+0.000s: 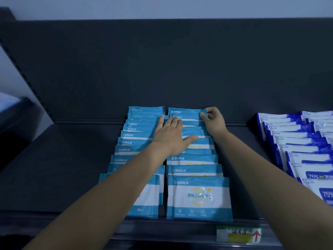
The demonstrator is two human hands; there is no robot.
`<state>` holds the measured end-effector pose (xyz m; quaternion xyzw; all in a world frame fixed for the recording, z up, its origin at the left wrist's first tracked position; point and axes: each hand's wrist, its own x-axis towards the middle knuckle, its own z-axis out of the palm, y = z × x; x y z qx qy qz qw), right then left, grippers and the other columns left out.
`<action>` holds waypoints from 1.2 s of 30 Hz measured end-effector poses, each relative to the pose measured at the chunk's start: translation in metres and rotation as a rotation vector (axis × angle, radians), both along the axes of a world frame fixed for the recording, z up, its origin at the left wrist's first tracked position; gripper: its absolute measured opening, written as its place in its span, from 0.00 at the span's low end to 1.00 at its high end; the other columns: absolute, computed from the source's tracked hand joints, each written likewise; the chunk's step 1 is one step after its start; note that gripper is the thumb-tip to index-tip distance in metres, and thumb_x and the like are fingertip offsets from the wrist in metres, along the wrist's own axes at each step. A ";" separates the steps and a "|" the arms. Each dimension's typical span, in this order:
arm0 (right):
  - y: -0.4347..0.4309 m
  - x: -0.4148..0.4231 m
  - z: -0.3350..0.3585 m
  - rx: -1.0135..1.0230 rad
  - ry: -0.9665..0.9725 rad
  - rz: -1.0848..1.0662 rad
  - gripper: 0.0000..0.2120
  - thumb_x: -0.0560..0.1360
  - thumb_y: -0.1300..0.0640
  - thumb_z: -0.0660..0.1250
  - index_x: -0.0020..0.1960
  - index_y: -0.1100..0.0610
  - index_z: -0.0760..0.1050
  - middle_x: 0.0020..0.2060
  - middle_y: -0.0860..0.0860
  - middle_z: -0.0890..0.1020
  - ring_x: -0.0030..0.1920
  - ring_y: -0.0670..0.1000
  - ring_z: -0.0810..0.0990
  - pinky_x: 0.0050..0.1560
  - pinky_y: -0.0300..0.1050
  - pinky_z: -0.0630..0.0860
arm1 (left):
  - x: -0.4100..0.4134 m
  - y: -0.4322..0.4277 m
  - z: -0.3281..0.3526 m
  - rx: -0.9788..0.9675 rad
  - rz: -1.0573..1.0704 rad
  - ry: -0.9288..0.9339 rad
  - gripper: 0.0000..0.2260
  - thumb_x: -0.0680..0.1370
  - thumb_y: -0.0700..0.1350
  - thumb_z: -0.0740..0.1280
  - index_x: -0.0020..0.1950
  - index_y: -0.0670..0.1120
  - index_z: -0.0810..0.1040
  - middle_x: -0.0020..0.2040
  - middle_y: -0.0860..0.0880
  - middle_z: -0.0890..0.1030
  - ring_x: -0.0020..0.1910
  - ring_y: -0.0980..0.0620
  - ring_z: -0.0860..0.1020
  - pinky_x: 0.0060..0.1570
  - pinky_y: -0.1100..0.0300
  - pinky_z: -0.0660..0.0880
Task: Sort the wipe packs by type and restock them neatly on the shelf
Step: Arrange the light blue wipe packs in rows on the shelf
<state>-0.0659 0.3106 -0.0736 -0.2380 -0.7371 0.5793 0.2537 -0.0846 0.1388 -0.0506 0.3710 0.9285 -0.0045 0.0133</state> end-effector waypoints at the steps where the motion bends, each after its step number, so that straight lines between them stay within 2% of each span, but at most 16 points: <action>1: -0.001 0.003 -0.001 -0.017 0.019 0.001 0.03 0.80 0.57 0.62 0.52 0.56 0.69 0.45 0.51 0.76 0.44 0.48 0.76 0.41 0.37 0.73 | -0.001 -0.004 0.001 0.010 -0.010 0.010 0.39 0.77 0.69 0.44 0.79 0.44 0.47 0.79 0.46 0.47 0.78 0.50 0.44 0.74 0.48 0.34; 3: -0.004 0.010 -0.001 0.034 -0.013 0.005 0.10 0.80 0.54 0.61 0.58 0.57 0.69 0.51 0.50 0.76 0.51 0.49 0.75 0.47 0.37 0.72 | -0.004 -0.015 0.005 0.039 -0.012 0.029 0.37 0.78 0.68 0.43 0.79 0.45 0.47 0.79 0.47 0.47 0.78 0.50 0.43 0.75 0.50 0.35; 6: -0.012 0.028 0.000 0.349 -0.140 -0.014 0.19 0.80 0.51 0.60 0.68 0.59 0.65 0.64 0.55 0.72 0.64 0.54 0.71 0.63 0.49 0.68 | -0.007 -0.035 0.009 0.079 0.000 0.004 0.36 0.78 0.68 0.43 0.79 0.47 0.46 0.79 0.48 0.46 0.78 0.51 0.43 0.75 0.51 0.37; 9: -0.035 0.048 0.008 0.715 -0.270 0.174 0.24 0.82 0.48 0.54 0.74 0.58 0.61 0.73 0.55 0.64 0.74 0.56 0.60 0.73 0.53 0.57 | -0.002 -0.048 0.005 0.053 0.026 0.005 0.38 0.76 0.70 0.43 0.79 0.47 0.44 0.79 0.49 0.44 0.78 0.51 0.42 0.75 0.51 0.38; 13: -0.060 0.064 0.011 0.959 -0.620 0.419 0.28 0.83 0.43 0.42 0.79 0.53 0.44 0.78 0.51 0.45 0.78 0.51 0.42 0.74 0.57 0.37 | -0.002 -0.065 -0.007 0.011 0.156 -0.050 0.43 0.74 0.72 0.42 0.78 0.44 0.40 0.79 0.46 0.40 0.78 0.49 0.40 0.76 0.51 0.40; 17: -0.067 0.069 0.017 1.033 -0.750 0.414 0.28 0.82 0.43 0.39 0.78 0.54 0.39 0.78 0.51 0.42 0.77 0.51 0.40 0.72 0.61 0.32 | 0.000 -0.074 -0.007 0.054 0.141 -0.092 0.43 0.74 0.72 0.42 0.79 0.45 0.43 0.79 0.47 0.44 0.78 0.50 0.43 0.76 0.51 0.42; 21: -0.082 0.059 0.031 1.009 -0.722 0.428 0.29 0.83 0.44 0.40 0.78 0.57 0.40 0.78 0.53 0.45 0.78 0.52 0.43 0.76 0.56 0.41 | -0.001 -0.081 0.002 0.078 0.109 -0.093 0.40 0.76 0.70 0.45 0.79 0.45 0.48 0.79 0.47 0.50 0.78 0.49 0.48 0.76 0.52 0.45; 25: -0.111 0.035 0.036 1.016 -0.655 0.496 0.28 0.83 0.47 0.42 0.78 0.59 0.43 0.78 0.54 0.47 0.78 0.52 0.45 0.76 0.55 0.45 | -0.028 -0.092 0.007 0.102 0.100 -0.043 0.39 0.77 0.69 0.44 0.79 0.46 0.43 0.79 0.49 0.43 0.78 0.52 0.42 0.76 0.53 0.40; 28: -0.125 0.011 0.036 1.005 -0.674 0.502 0.27 0.83 0.50 0.43 0.78 0.59 0.42 0.78 0.54 0.46 0.78 0.50 0.45 0.75 0.56 0.40 | -0.045 -0.099 0.003 0.012 0.090 -0.079 0.35 0.78 0.67 0.42 0.79 0.48 0.42 0.79 0.51 0.43 0.77 0.54 0.42 0.75 0.52 0.38; 32: -0.131 -0.006 0.034 1.015 -0.737 0.498 0.26 0.83 0.50 0.42 0.79 0.58 0.42 0.78 0.53 0.45 0.78 0.50 0.43 0.73 0.61 0.36 | -0.048 -0.109 0.001 0.039 0.071 -0.102 0.34 0.79 0.66 0.42 0.79 0.47 0.46 0.79 0.51 0.48 0.77 0.55 0.45 0.75 0.51 0.36; 34: -0.132 -0.006 0.032 1.032 -0.732 0.498 0.26 0.83 0.50 0.42 0.79 0.57 0.44 0.78 0.52 0.45 0.78 0.49 0.43 0.72 0.62 0.33 | -0.051 -0.117 -0.002 0.178 0.075 -0.124 0.33 0.80 0.65 0.46 0.79 0.48 0.48 0.79 0.51 0.48 0.77 0.55 0.46 0.75 0.52 0.37; 36: -0.131 -0.005 0.032 1.036 -0.724 0.464 0.26 0.83 0.49 0.41 0.79 0.55 0.45 0.78 0.52 0.46 0.78 0.49 0.44 0.70 0.63 0.31 | -0.056 -0.125 -0.004 0.459 0.181 -0.273 0.33 0.80 0.63 0.50 0.79 0.48 0.46 0.79 0.52 0.45 0.77 0.54 0.45 0.76 0.53 0.42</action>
